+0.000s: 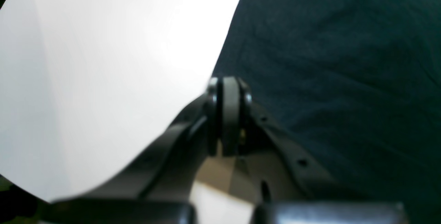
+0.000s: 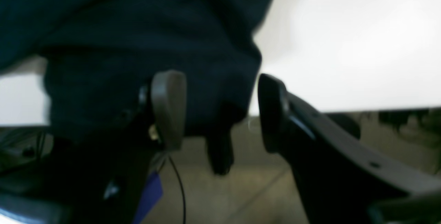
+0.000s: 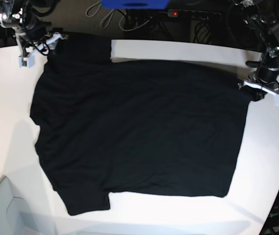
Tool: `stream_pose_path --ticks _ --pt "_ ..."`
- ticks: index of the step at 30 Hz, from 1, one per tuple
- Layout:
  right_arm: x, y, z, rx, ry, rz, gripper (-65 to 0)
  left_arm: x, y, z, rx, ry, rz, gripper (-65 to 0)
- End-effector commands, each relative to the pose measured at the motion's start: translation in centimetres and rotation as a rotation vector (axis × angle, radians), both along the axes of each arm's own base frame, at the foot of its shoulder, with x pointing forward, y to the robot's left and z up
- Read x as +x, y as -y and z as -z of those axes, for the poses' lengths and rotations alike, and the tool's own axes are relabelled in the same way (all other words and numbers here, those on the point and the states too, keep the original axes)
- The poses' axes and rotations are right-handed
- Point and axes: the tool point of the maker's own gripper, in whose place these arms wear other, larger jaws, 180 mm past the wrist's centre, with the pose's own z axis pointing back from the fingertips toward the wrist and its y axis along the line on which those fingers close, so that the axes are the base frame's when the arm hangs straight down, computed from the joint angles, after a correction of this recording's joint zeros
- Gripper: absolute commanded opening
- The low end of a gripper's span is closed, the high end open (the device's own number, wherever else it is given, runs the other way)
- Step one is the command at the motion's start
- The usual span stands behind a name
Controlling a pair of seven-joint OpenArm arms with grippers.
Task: Layout the t-shirt on the table in an organized manner, then fold the t-shirt properly
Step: 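Tug the shirt edge outward with both grippers to smooth it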
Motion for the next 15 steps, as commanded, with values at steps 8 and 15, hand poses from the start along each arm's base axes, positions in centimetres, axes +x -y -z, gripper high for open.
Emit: stream_pose_path --ticks 8,15 --pt "-0.2 -4.1 0.8 0.076 -0.013 -0.103 -32.1 0.2 -0.4 -1.0 0.019 0.035 -0.001 -65.0" --pt "-0.1 -5.2 1.0 0.096 -0.016 -0.124 -58.1 -0.2 -0.5 -1.0 0.025 0.031 -0.002 -65.0"
